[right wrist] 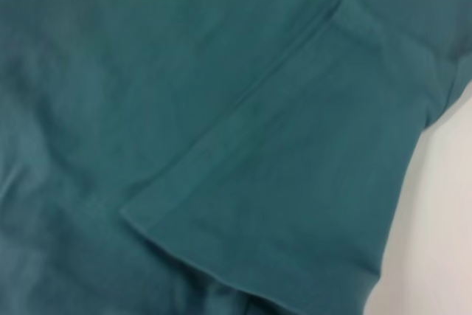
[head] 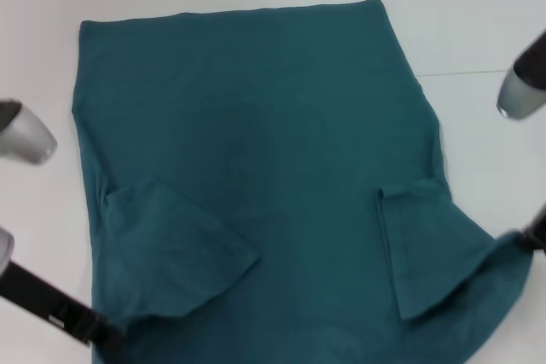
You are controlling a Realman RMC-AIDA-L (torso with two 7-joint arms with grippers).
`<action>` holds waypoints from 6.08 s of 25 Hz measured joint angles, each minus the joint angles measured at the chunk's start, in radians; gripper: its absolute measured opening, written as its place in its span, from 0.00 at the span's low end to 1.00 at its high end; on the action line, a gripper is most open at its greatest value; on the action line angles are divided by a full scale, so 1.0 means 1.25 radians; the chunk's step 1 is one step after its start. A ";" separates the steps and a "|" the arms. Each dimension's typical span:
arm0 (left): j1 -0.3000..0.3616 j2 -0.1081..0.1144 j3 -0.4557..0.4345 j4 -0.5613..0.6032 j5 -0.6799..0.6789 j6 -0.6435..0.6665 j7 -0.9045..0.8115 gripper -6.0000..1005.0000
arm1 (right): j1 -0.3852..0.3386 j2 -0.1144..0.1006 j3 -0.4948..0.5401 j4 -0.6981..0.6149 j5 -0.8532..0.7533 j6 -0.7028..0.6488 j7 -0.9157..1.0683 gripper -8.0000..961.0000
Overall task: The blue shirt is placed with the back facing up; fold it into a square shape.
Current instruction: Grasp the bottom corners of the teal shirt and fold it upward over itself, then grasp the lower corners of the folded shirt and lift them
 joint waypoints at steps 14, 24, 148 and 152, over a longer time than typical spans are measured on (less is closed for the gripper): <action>-0.149 0.074 -0.090 -0.129 -0.007 -0.105 0.001 0.11 | 0.078 0.006 0.052 0.051 0.004 0.173 0.022 0.01; -0.174 0.106 -0.093 -0.161 0.001 -0.214 0.003 0.11 | 0.108 -0.003 0.081 0.116 -0.002 0.258 0.070 0.01; -0.042 0.069 -0.110 -0.207 -0.055 -0.570 0.117 0.94 | 0.114 -0.003 0.128 0.308 0.049 0.589 0.094 0.96; -0.033 0.064 -0.110 -0.212 -0.018 -0.570 0.094 0.94 | 0.114 -0.002 0.125 0.275 0.048 0.522 0.088 0.96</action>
